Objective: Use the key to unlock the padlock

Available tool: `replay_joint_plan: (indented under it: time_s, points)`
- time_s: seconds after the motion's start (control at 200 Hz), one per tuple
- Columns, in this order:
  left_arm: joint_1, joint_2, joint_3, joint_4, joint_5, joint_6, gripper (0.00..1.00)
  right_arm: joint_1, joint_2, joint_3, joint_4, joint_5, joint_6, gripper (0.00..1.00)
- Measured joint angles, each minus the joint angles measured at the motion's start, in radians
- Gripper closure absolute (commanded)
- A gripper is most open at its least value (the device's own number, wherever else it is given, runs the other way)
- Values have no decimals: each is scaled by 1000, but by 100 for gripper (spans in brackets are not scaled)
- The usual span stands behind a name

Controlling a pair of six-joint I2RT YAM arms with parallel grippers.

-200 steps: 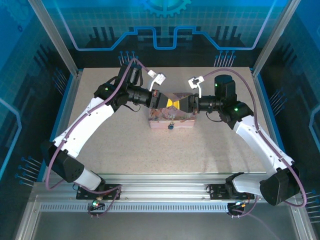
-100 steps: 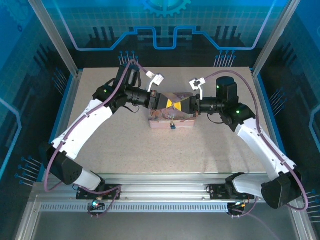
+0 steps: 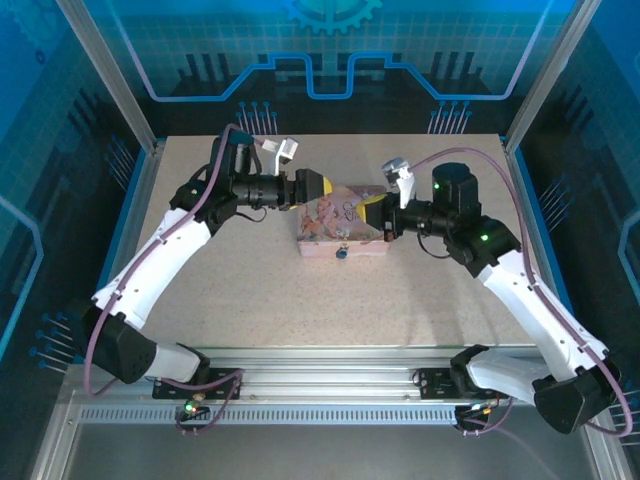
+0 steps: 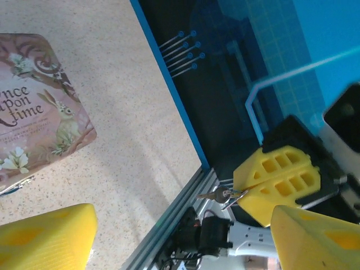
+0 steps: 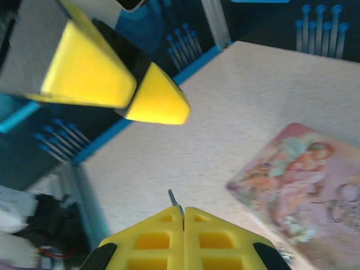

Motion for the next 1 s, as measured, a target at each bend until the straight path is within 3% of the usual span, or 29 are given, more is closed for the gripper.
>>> replay_joint_plan:
  time_s: [0.18, 0.335, 0.76, 1.001]
  points:
    - [10, 2, -12, 56, -17, -125, 18, 95, -7, 3, 10, 307, -187, 100]
    - [10, 2, -28, 131, -21, -223, 20, 151, -51, -58, 135, 476, -362, 100]
    - [-24, 28, -44, 371, -29, -477, 24, 316, -38, -140, 495, 693, -808, 100]
    - [-61, 66, -42, 422, -28, -600, 36, 369, -7, -145, 607, 769, -956, 100]
